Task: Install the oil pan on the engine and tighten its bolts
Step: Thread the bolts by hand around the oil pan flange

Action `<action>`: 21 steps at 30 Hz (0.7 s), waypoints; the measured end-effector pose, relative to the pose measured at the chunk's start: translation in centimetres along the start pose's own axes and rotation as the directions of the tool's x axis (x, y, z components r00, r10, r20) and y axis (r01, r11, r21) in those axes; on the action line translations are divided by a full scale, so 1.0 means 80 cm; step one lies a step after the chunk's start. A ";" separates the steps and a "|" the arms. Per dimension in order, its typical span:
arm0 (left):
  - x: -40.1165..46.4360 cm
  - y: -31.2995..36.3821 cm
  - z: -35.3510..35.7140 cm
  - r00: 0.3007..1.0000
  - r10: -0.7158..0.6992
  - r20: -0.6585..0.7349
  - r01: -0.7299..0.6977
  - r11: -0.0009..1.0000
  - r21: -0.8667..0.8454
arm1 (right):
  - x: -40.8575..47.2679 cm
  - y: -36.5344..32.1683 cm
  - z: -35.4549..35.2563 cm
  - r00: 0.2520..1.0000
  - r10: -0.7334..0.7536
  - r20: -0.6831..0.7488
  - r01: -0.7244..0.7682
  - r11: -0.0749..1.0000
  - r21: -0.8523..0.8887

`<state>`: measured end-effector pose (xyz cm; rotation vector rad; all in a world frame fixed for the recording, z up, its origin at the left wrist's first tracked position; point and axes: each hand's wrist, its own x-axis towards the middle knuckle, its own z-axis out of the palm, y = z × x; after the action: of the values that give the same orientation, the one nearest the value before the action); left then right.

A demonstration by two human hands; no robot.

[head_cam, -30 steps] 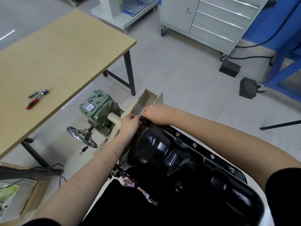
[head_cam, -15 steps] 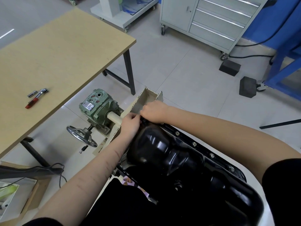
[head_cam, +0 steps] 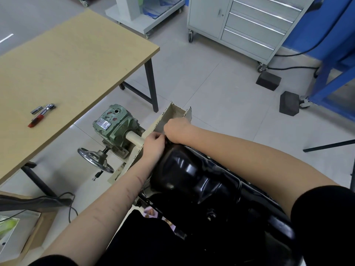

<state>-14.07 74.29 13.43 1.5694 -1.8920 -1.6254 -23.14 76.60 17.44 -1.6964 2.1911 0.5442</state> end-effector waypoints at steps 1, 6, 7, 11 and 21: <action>0.001 0.000 0.000 1.000 -0.003 0.000 0.003 1.000 0.001 | -0.001 -0.001 0.001 0.999 0.047 -0.002 -0.047 0.997 0.053; 0.002 -0.002 0.001 1.000 -0.013 -0.003 0.013 0.999 -0.046 | -0.005 0.001 0.007 0.987 0.161 0.014 -0.161 0.964 0.211; 0.003 -0.002 0.002 1.000 -0.014 0.000 0.014 0.998 -0.054 | -0.005 0.003 0.008 0.986 0.167 0.025 -0.168 0.956 0.241; 0.002 -0.003 0.001 1.000 -0.007 0.008 0.008 0.998 -0.066 | -0.005 0.013 0.009 0.982 0.167 0.091 -0.188 0.918 0.350; 0.000 -0.006 -0.001 1.000 -0.004 0.029 0.007 0.996 -0.086 | -0.021 0.046 0.001 0.983 -0.176 -0.047 0.181 0.918 0.354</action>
<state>-13.74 74.34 13.13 1.5265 -1.8065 -1.7168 -26.29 78.85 18.54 -1.6763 1.9671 0.0774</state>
